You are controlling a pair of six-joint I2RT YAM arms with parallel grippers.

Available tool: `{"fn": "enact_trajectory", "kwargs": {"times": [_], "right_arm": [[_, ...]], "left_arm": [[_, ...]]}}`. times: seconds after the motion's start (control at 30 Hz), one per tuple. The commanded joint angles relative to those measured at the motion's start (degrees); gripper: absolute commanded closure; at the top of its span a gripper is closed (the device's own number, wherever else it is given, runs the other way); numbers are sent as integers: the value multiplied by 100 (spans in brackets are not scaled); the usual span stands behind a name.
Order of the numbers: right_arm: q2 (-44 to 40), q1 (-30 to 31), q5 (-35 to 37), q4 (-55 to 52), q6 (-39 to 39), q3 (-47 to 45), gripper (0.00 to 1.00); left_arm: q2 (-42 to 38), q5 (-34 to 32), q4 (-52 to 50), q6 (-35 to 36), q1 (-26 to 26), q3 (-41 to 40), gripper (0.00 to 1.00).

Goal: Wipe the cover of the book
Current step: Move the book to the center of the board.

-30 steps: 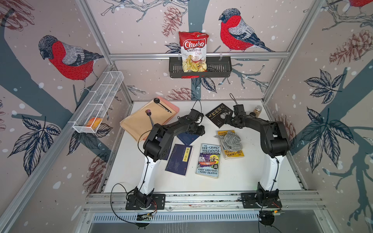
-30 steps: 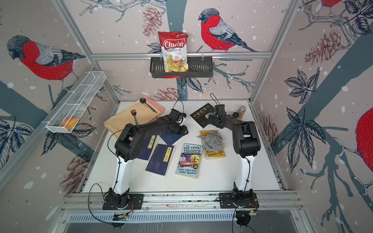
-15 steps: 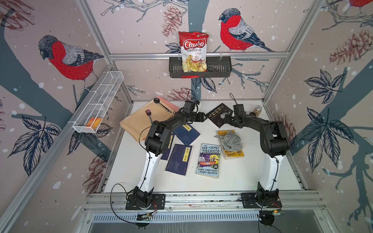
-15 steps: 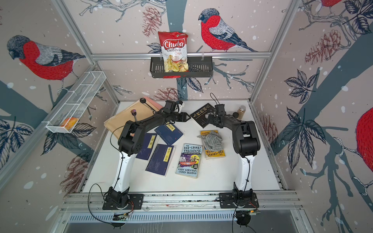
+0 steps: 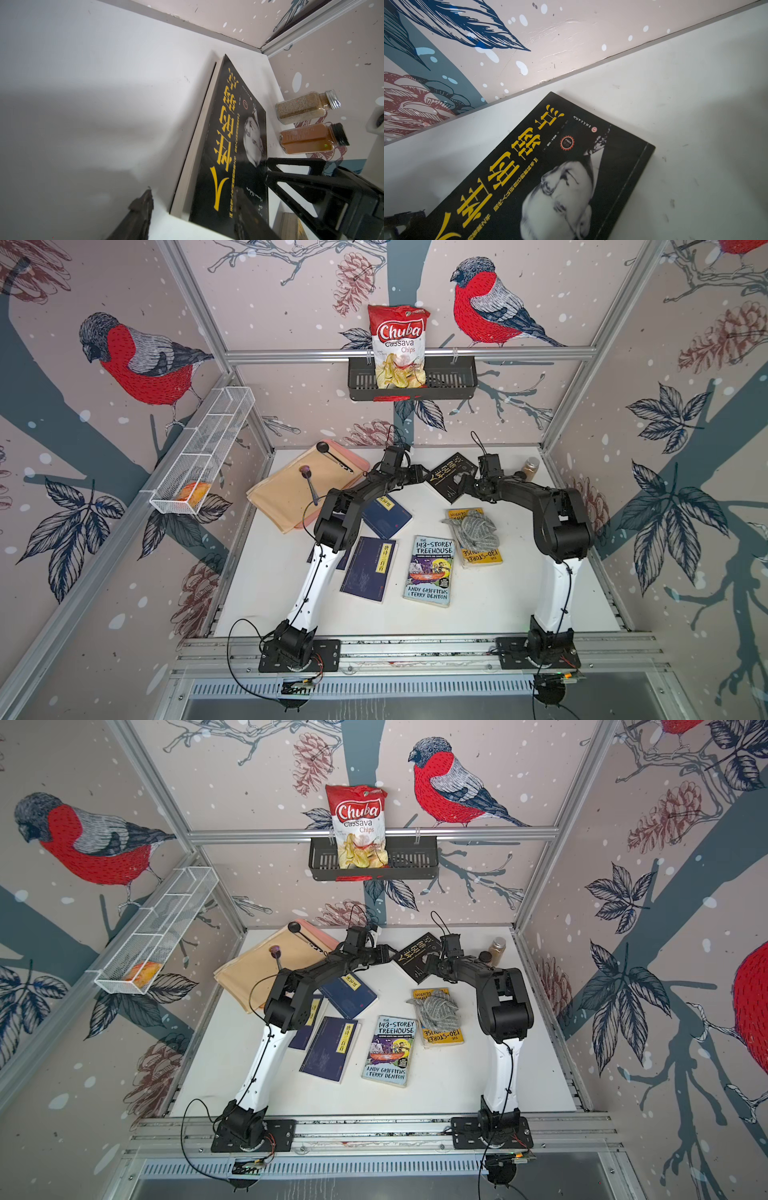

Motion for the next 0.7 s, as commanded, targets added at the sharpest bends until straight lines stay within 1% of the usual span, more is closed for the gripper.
{"fn": "enact_trajectory", "kwargs": {"times": [0.0, 0.17, 0.23, 0.4, 0.5, 0.63, 0.67], "right_arm": [[68, 28, -45, -106, 26, 29, 23], [71, 32, -54, -109, 14, 49, 23], [71, 39, -50, -94, 0, 49, 23], [45, 84, -131, 55, -99, -3, 25], [14, 170, -161, 86, -202, -12, 28], [4, 326, -183, 20, -352, 14, 36], [10, 383, -201, -25, -396, 23, 38]], "left_arm": [[133, 251, 153, -43, -41, 198, 41], [419, 673, 140, -59, -98, 539, 43], [492, 827, 65, -47, -114, 641, 47], [406, 1302, -141, 105, -155, 545, 72], [142, 1337, -240, 319, -197, 111, 85], [-333, 1151, -143, 473, -215, -790, 96], [-441, 1142, -110, 495, -223, -1018, 96]]}}
